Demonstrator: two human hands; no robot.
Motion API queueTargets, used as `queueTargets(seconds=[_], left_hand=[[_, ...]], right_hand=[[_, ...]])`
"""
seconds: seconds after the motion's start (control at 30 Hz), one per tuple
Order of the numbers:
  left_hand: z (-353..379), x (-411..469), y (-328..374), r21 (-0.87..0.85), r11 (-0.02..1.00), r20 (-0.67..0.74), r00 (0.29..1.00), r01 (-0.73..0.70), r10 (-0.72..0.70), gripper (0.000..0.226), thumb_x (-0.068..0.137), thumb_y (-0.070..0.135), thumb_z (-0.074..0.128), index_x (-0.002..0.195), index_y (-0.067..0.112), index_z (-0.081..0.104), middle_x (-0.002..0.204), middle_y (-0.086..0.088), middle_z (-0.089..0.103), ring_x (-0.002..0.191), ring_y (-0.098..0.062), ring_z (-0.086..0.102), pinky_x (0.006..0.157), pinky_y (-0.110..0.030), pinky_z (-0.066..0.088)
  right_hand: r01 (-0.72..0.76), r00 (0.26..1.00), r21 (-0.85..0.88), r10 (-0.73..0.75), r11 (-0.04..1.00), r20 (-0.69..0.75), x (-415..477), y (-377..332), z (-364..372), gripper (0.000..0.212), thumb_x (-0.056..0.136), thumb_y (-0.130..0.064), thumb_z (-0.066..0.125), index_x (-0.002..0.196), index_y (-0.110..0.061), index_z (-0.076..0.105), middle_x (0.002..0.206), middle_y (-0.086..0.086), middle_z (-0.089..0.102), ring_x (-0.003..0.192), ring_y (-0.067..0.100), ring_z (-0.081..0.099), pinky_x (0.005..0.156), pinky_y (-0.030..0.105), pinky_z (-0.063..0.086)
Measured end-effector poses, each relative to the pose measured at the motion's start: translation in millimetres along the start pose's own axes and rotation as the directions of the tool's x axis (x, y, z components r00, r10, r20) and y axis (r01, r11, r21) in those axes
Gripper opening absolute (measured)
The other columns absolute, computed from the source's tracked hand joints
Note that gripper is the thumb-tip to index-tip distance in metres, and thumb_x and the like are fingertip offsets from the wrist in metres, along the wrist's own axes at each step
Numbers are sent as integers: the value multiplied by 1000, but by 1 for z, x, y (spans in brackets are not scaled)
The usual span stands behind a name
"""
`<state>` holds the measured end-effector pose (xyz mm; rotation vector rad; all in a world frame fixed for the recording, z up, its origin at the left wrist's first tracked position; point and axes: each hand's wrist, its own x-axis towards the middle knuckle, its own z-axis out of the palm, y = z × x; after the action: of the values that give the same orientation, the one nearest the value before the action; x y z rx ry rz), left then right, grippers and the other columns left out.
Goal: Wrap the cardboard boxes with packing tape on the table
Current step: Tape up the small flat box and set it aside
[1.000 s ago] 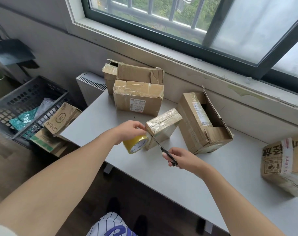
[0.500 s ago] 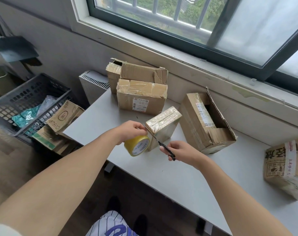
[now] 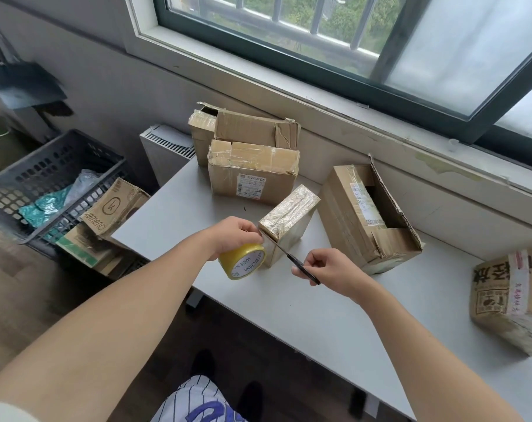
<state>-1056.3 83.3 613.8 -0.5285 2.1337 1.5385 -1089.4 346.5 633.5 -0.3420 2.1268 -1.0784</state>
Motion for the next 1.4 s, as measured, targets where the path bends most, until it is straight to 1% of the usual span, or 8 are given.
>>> queueTargets(seconds=[0.3,0.4,0.57,0.8,1.13,1.3,1.33,1.4], left_hand=[[7,-4,-10,73,997,11,1000,14,-15,11,86,30,77,88,19,79,90,1,74,85,-21,66,74,-31,53],[12,-7,-19,-164,986,-68,998,-17,6,8,92,25,75,91,17,76,88,0,71,79,-18,63,65,-27,49],[16,-6,-24,127,990,60,997,-57,49,5,91,27,74,92,24,78,100,0,73,91,-21,67,76,-32,55],[20,-6,-8,347,932,123,990,-110,71,8,93,30,68,90,30,76,105,6,68,93,-14,62,73,-25,50],[23,-3,-12,327,940,106,992,-98,67,9,90,33,71,83,35,77,104,4,71,100,-20,67,86,-36,57],[24,-1,-11,320,944,84,995,-82,58,9,91,33,70,86,33,76,106,5,70,100,-21,66,82,-33,55],[24,0,-10,315,946,78,995,-79,57,8,92,33,70,87,33,76,106,5,70,100,-21,66,82,-34,55],[24,0,-8,302,951,65,996,-70,53,8,92,34,69,90,32,76,106,6,69,100,-21,65,80,-33,55]], right_hand=[[72,990,144,-53,987,-133,7,-4,-13,33,89,-28,78,77,-9,53,84,13,77,68,13,63,69,29,47],[43,998,0,-43,999,-53,5,-6,-21,39,85,-37,81,73,-12,53,69,-1,70,65,11,65,67,25,48],[-52,992,-73,60,996,113,-2,25,-5,40,86,-38,81,83,-5,59,66,-5,68,65,6,61,69,20,46],[-179,978,-380,207,907,33,8,48,2,60,65,-77,74,77,-21,54,71,-9,64,68,13,58,64,29,41],[-309,943,-680,309,665,-126,14,107,19,37,94,-46,61,112,-15,66,102,5,67,96,27,65,69,32,47],[-197,956,-651,-3,733,-293,19,71,12,29,102,-30,48,94,-12,69,86,9,70,87,36,65,65,35,45],[-92,902,-630,-203,771,-381,15,55,9,30,101,-30,50,86,-12,68,76,5,67,76,32,63,60,33,42],[189,604,-655,-613,731,-510,6,15,4,23,99,-27,58,84,-15,70,74,-3,68,67,21,63,58,31,45]])
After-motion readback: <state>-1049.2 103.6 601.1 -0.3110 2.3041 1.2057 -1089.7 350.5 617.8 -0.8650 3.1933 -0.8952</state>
